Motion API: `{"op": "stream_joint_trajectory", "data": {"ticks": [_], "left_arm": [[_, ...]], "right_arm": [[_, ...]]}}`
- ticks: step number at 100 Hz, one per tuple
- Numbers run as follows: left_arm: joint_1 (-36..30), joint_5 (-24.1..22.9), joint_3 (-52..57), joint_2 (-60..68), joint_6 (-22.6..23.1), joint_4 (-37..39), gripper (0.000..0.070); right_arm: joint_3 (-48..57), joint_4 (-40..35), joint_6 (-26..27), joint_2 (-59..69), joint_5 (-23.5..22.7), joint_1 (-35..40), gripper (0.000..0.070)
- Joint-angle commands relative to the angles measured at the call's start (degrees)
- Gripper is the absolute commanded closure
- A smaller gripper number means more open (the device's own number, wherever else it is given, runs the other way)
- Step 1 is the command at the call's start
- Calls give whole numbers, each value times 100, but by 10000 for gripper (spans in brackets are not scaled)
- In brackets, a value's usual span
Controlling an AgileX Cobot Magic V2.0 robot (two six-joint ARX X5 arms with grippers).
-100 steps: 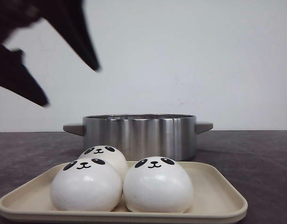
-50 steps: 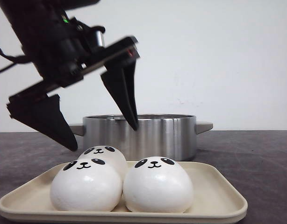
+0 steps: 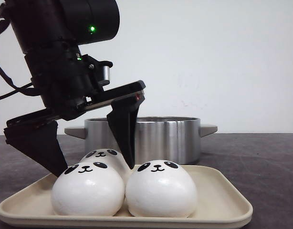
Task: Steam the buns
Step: 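Lower the left gripper onto the rear panda bun nearest it and grasp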
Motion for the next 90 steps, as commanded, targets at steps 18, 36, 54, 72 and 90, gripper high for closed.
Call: {"op": "stream_joint_trajectory", "data": {"ticks": [18, 36, 54, 72, 90], "left_arm": [[15, -140, 101, 101, -74, 11, 235], [57, -142, 101, 116, -111, 13, 235], [146, -240, 101, 142, -109, 70, 155], [236, -251, 101, 166, -107, 232, 137], [234, -240, 101, 302, -109, 317, 139]], "right_arm": [[107, -76, 68, 42, 20, 70, 700], [107, -74, 68, 46, 20, 70, 700], [107, -74, 72, 48, 20, 72, 700], [107, -76, 107, 48, 20, 70, 700], [107, -96, 109, 48, 20, 72, 700]]}}
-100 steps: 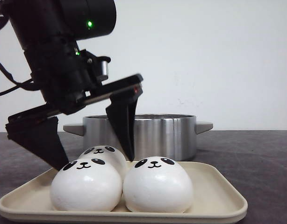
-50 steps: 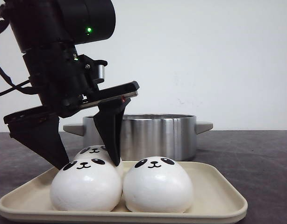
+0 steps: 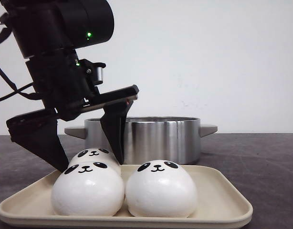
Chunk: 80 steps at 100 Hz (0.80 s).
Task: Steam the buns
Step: 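Lower the left gripper onto the rear panda bun nearest it and grasp, then lift the bun with the left gripper and carry it over the pot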
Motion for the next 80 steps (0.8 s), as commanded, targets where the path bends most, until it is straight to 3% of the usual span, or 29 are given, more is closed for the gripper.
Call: {"op": "stream_joint_trajectory", "data": {"ticks": [1, 37, 43, 51, 60, 80], "left_arm": [[-48, -7, 101, 216, -44, 0, 139], [-52, 136, 101, 496, -44, -114, 170], [-52, 136, 101, 496, -44, -142, 272], [-55, 142, 101, 496, -44, -162, 495], [-85, 232, 129, 494, -42, -199, 700], [-173, 291, 260, 240, 61, -243, 700]], "right_arm": [[107, 24, 101, 48, 20, 72, 700], [107, -57, 101, 50, 20, 72, 700], [107, -72, 101, 50, 20, 72, 700], [107, -77, 101, 52, 22, 72, 700], [107, -77, 101, 52, 22, 72, 700], [107, -70, 101, 52, 48, 72, 700]]}}
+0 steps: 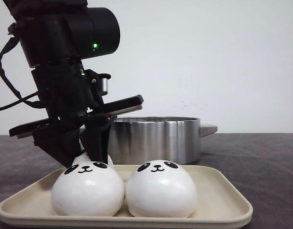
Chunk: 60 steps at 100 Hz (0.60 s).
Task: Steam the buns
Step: 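Lift the bun with the left gripper and carry it over the pot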
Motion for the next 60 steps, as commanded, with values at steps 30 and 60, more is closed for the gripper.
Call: {"op": "stream_joint_trajectory", "data": {"ticks": [30, 60], "left_arm": [[-236, 44, 321, -881, 125, 26, 700], [-262, -345, 404, -1580, 855, 693, 700]], "right_arm": [[107, 33, 81, 173, 133, 72, 700], [107, 20, 81, 345, 116, 74, 700]]}}
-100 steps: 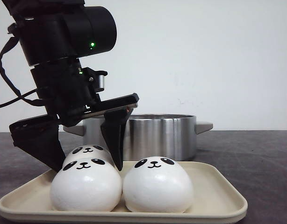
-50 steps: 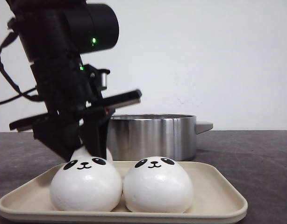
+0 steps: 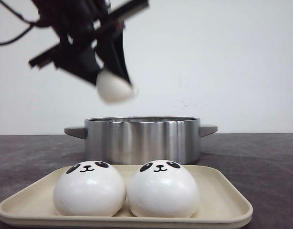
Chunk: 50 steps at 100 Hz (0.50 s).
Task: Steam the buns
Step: 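Lift the bun with the left gripper and carry it over the pot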
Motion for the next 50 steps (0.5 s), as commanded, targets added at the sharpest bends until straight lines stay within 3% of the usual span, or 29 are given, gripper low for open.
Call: {"op": "stream_joint_trajectory", "data": {"ticks": [1, 50], "left_arm": [[57, -42, 162, 92, 343, 116, 700], [1051, 39, 2037, 1652, 1198, -144, 700]], "right_arm": [[107, 26, 76, 87, -7, 74, 700], [107, -46, 52, 157, -4, 74, 700]]}}
